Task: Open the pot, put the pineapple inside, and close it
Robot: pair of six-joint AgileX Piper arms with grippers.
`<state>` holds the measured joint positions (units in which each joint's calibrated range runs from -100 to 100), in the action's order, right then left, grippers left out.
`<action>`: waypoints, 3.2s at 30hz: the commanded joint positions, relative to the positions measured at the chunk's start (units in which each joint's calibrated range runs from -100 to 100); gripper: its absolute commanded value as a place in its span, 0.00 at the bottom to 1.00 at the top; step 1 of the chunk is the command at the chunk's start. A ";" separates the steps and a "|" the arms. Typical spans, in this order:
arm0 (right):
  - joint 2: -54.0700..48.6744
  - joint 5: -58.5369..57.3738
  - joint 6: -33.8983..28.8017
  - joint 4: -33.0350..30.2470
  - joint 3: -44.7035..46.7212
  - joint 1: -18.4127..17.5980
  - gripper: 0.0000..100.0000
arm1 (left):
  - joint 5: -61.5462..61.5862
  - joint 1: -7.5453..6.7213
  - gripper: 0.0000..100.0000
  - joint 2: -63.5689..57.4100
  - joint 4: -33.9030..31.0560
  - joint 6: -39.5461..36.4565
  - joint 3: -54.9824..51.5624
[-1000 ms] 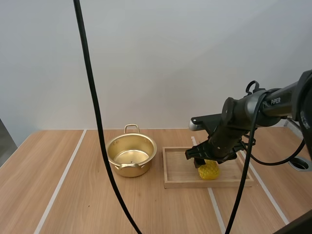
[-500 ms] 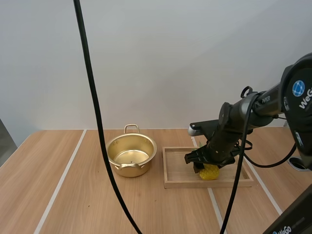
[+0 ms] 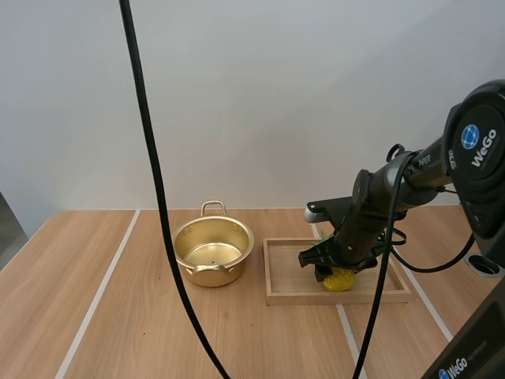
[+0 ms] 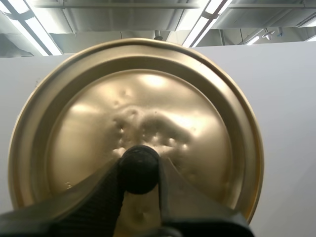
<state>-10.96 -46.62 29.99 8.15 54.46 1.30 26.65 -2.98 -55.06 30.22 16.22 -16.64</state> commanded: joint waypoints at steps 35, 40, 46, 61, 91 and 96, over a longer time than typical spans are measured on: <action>-50.77 26.00 0.58 14.35 -1.90 0.23 0.00 | -0.60 -0.01 0.00 -0.38 1.21 -0.02 0.35; -52.01 25.08 0.58 14.35 -1.90 0.23 0.00 | -0.60 -0.01 0.00 -0.38 1.21 -0.02 0.35; -51.89 26.02 0.58 14.35 -1.90 0.23 0.00 | -0.60 -0.01 0.00 -0.38 1.21 -0.02 0.35; -45.52 29.78 5.68 21.99 -1.90 -2.62 0.00 | 0.80 -0.01 0.00 -0.38 1.21 -0.10 0.35; -28.85 -0.40 57.90 73.60 -1.90 -4.26 0.00 | 5.27 1.29 0.00 -0.50 1.21 -1.23 0.35; -24.21 -3.30 61.89 76.75 -1.90 -4.65 0.00 | 5.28 1.29 0.00 -0.78 1.21 -1.23 0.35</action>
<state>-36.72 -48.14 89.33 82.82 53.09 -3.01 32.24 -1.72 -55.16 30.53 15.45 -16.64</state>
